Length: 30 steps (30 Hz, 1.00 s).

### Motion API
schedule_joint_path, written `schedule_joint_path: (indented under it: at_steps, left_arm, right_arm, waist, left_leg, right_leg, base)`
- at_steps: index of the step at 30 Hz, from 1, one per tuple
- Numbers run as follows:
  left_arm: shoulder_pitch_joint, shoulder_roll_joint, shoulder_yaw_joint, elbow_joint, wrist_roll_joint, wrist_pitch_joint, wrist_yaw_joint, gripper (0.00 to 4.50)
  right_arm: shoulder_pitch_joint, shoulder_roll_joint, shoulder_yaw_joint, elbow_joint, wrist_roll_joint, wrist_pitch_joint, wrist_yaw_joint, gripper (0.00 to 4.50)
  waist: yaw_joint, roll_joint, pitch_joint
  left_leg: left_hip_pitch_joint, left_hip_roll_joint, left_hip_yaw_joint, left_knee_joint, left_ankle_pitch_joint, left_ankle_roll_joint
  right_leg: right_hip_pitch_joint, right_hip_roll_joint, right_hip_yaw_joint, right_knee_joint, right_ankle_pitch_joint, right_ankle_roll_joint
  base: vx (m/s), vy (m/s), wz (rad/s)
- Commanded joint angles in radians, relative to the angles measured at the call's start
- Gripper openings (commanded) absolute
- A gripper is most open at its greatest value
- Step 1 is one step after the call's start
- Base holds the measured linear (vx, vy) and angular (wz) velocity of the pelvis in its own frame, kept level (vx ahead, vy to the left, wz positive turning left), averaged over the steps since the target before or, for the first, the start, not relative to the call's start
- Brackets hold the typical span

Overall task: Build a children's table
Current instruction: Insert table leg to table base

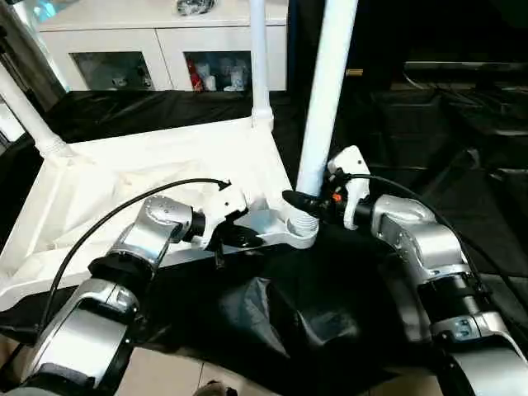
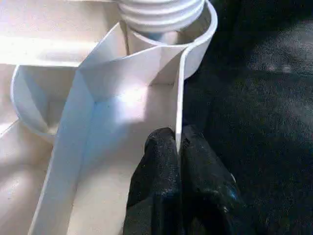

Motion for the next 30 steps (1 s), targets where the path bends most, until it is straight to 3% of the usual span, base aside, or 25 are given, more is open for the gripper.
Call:
schedule_joint_path:
  at_steps: [1, 5, 12, 13, 14, 15, 16, 20, 21, 23, 30]
  left_arm:
    - [0.017, -0.005, 0.013, -0.033, -0.015, 0.028, 0.022, 0.00]
    - [0.026, -0.026, -0.005, -0.003, 0.032, -0.005, 0.089, 0.00]
    - [0.022, -0.036, 0.013, -0.023, 0.003, 0.023, 0.073, 0.00]
    - [0.023, -0.035, 0.015, -0.027, 0.000, 0.024, 0.072, 0.28]
    - [0.019, -0.035, 0.017, -0.022, 0.000, 0.015, 0.074, 0.56]
    - [0.013, -0.034, 0.020, -0.012, 0.004, -0.006, 0.083, 0.56]
    - [0.004, -0.036, 0.023, 0.009, 0.015, -0.036, 0.107, 0.63]
    - [-0.005, -0.038, 0.028, 0.028, 0.009, -0.033, 0.098, 0.67]
    - [-0.007, -0.037, 0.027, 0.031, 0.010, -0.034, 0.097, 0.67]
    - [-0.010, -0.038, 0.029, 0.039, 0.009, -0.034, 0.094, 0.67]
    - [-0.025, -0.056, 0.055, 0.068, -0.030, -0.015, 0.068, 0.67]
  right_arm:
    - [-0.008, 0.001, 0.019, 0.026, -0.014, 0.018, 0.008, 1.90]
    - [-0.010, 0.000, 0.019, 0.029, -0.021, 0.019, 0.008, 1.90]
    - [-0.010, -0.005, 0.020, 0.029, -0.020, 0.014, 0.007, 1.90]
    - [-0.011, -0.006, 0.020, 0.030, -0.020, 0.012, 0.005, 1.90]
    - [-0.011, -0.006, 0.020, 0.030, -0.019, 0.010, 0.003, 1.90]
    - [-0.010, -0.005, 0.018, 0.029, -0.018, 0.009, 0.001, 1.90]
    - [-0.009, -0.003, 0.015, 0.026, -0.016, 0.009, -0.004, 1.90]
    - [-0.001, -0.001, 0.014, 0.015, -0.015, 0.012, -0.010, 1.90]
    - [0.002, -0.001, 0.014, 0.012, -0.015, 0.013, -0.012, 1.90]
    - [0.008, -0.001, 0.011, 0.001, -0.012, 0.017, -0.014, 1.90]
    - [0.013, -0.007, 0.006, -0.009, -0.007, 0.022, -0.017, 1.90]
  waist:
    - [0.005, -0.024, -0.077]
    - [0.003, -0.026, -0.075]
    - [0.005, -0.028, -0.077]
    - [0.004, -0.027, -0.078]
    - [0.005, -0.017, -0.078]
    - [0.004, -0.011, -0.078]
    - [0.003, -0.016, -0.078]
    - [0.002, -0.012, -0.077]
    - [0.002, -0.007, -0.078]
    - [0.001, -0.012, -0.078]
    - [0.001, -0.010, -0.078]
  left_leg:
    - [0.013, 0.017, -0.002, -0.056, -0.091, 0.076]
    - [0.015, 0.017, -0.003, -0.059, -0.110, 0.067]
    - [0.014, 0.016, -0.003, -0.058, -0.102, 0.062]
    - [0.014, 0.016, -0.003, -0.057, -0.096, 0.065]
    - [0.014, 0.015, -0.004, -0.056, -0.095, 0.066]
    - [0.015, 0.015, -0.003, -0.056, -0.101, 0.064]
    - [0.015, 0.015, -0.004, -0.056, -0.111, 0.061]
    - [0.017, 0.015, -0.004, -0.059, -0.138, 0.047]
    - [0.018, 0.015, -0.005, -0.059, -0.142, 0.043]
    - [0.018, 0.015, -0.005, -0.060, -0.144, 0.039]
    - [0.018, 0.014, -0.004, -0.060, -0.154, 0.038]
  right_leg:
    - [0.060, -0.052, 0.038, -0.067, 0.020, -0.267]
    - [0.060, -0.049, 0.039, -0.071, 0.003, -0.255]
    - [0.060, -0.049, 0.039, -0.070, 0.011, -0.252]
    - [0.060, -0.049, 0.039, -0.068, 0.023, -0.255]
    - [0.059, -0.049, 0.038, -0.067, 0.030, -0.258]
    - [0.058, -0.049, 0.038, -0.069, 0.031, -0.257]
    - [0.060, -0.047, 0.038, -0.070, 0.037, -0.259]
    - [0.060, -0.047, 0.036, -0.072, 0.026, -0.259]
    - [0.061, -0.048, 0.037, -0.071, 0.025, -0.260]
    - [0.062, -0.046, 0.037, -0.071, 0.037, -0.261]
    - [0.063, -0.047, 0.036, -0.072, 0.039, -0.271]
  base:
    - [0.000, 0.000, 0.00]
    - [0.000, 0.000, 0.00]
    - [0.000, 0.000, 0.00]
    - [0.000, 0.000, 0.00]
    - [0.000, 0.000, 0.00]
    - [0.000, 0.000, 0.00]
    - [0.000, 0.000, 0.00]
    - [0.000, 0.000, 0.00]
    - [0.000, 0.000, 0.00]
    - [0.000, 0.000, 0.00]
    - [0.000, 0.000, 0.00]
